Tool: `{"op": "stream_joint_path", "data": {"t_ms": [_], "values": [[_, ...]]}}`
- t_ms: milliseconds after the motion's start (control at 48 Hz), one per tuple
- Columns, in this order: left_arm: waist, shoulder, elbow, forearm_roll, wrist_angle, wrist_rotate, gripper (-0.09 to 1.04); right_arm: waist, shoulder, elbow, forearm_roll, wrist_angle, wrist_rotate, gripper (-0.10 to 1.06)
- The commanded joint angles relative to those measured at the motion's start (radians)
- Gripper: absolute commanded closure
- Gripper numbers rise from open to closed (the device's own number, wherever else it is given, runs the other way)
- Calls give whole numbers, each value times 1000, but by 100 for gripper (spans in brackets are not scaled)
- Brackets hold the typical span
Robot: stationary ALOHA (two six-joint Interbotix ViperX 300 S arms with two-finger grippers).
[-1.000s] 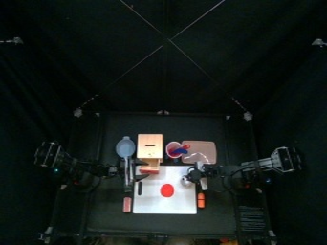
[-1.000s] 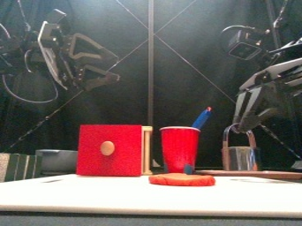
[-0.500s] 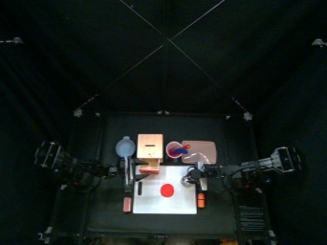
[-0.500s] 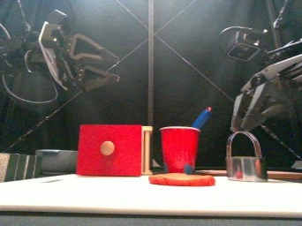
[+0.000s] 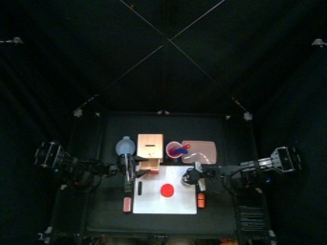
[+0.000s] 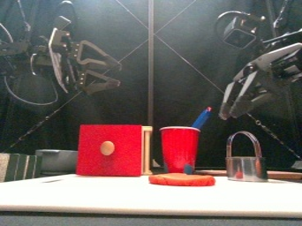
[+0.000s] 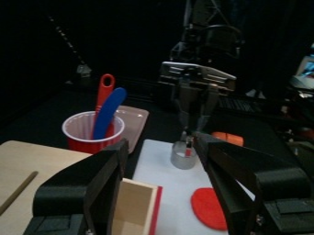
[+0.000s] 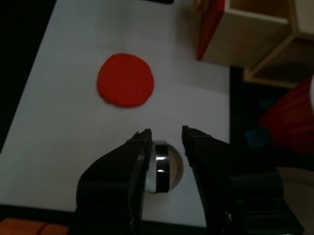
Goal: Get the cutter from the drawer then cut the dough then place the extra dough in the bowl
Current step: Shut the drawer
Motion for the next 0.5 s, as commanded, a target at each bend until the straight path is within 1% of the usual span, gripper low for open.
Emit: {"op": "stream_joint_path", "data": {"t_ms": [21,146,208,271,375,458,500], "values": [[71,-6,-46,-43,-3,0,2,3,-3,-54,-21,-31,0,24],[155,-3,-83,-80,-2,2,2,5,17,-89,-26,-69,6,25],[202,0,-107,-66,21,2,2,11,31,-104,-21,-80,8,26],[244,6,-133,-34,75,2,3,18,48,-118,-17,-81,9,28],[305,17,-198,37,256,-2,3,25,84,-138,-9,-83,9,34],[351,29,-268,91,457,-2,4,28,124,-156,-2,-81,8,43],[367,37,-298,110,535,-2,6,29,141,-164,2,-81,8,48]]}}
